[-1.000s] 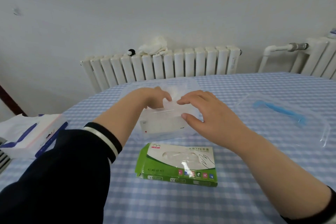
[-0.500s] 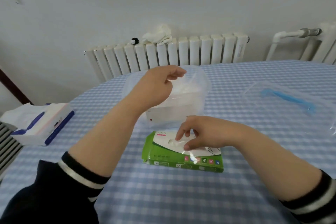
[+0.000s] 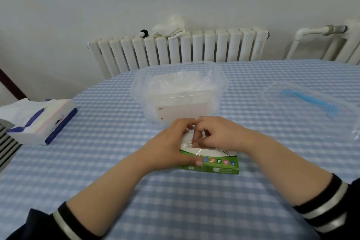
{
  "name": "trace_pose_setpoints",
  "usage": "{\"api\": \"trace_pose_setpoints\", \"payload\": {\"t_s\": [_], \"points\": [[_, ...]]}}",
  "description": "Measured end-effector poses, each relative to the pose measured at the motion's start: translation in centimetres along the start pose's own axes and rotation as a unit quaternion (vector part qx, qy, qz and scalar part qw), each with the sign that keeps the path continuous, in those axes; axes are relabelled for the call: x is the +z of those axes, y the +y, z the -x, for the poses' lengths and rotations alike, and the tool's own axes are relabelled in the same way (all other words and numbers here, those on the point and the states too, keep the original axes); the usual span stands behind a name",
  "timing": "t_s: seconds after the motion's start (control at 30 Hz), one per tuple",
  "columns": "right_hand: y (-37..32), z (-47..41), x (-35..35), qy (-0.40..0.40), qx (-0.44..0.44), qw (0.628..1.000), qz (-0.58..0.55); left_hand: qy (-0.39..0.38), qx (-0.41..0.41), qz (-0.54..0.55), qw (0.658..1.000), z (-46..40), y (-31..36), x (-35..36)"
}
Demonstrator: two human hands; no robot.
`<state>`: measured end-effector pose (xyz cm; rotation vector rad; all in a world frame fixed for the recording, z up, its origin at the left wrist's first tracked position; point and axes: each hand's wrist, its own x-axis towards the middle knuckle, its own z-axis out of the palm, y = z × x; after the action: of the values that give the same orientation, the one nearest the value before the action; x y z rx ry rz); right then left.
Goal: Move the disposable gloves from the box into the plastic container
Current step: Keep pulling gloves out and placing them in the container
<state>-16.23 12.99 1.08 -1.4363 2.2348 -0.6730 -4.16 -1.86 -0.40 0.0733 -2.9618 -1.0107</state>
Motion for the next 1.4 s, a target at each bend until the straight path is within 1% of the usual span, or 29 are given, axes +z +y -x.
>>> {"api": "trace_pose_setpoints", "payload": {"t_s": [0.1,0.2,0.37,0.47,0.57,0.7,0.77,0.87,0.93,1.1,1.23,1.4], "points": [[-0.1,0.0,0.2,0.021,-0.006,1.0,-0.002,0.01,-0.009,-0.024,1.0,0.1,-0.1,0.2],[-0.1,-0.1,0.4,0.041,-0.015,0.999,-0.013,0.017,-0.015,-0.018,1.0,0.2,-0.3,0.6],[-0.3,-0.1,0.7,0.059,-0.015,0.996,-0.067,-0.006,-0.008,-0.028,1.0,0.1,-0.8,0.9],[-0.5,0.2,0.4,0.045,-0.005,0.994,-0.103,-0.019,0.008,-0.066,0.998,0.0,-1.0,1.0],[-0.3,0.2,-0.4,0.008,0.01,0.995,-0.1,-0.022,0.023,-0.075,0.997,-0.1,-1.0,0.8],[0.2,0.3,-1.0,-0.034,0.006,0.991,-0.131,-0.005,0.042,-0.098,0.994,0.0,-1.3,0.6],[0.3,0.3,-0.8,-0.036,0.006,0.993,-0.116,-0.003,0.052,-0.096,0.994,0.0,-1.4,0.6],[0.2,-0.1,0.1,0.012,0.0,0.995,-0.095,-0.004,0.059,-0.081,0.995,-0.1,-1.4,0.7],[0.2,-0.2,0.7,0.053,-0.013,0.994,-0.094,-0.004,0.049,-0.074,0.996,-0.1,-1.4,0.9],[-0.3,-0.1,1.8,0.142,-0.077,0.983,-0.083,0.01,0.034,-0.067,0.997,-0.2,-1.5,1.2],[-0.6,-0.1,2.1,0.169,-0.093,0.978,-0.081,0.006,0.034,-0.056,0.998,-0.3,-1.3,1.0],[-1.2,0.1,1.2,0.19,-0.07,0.967,-0.153,-0.009,-0.001,-0.065,0.998,-0.4,-1.3,0.5]]}}
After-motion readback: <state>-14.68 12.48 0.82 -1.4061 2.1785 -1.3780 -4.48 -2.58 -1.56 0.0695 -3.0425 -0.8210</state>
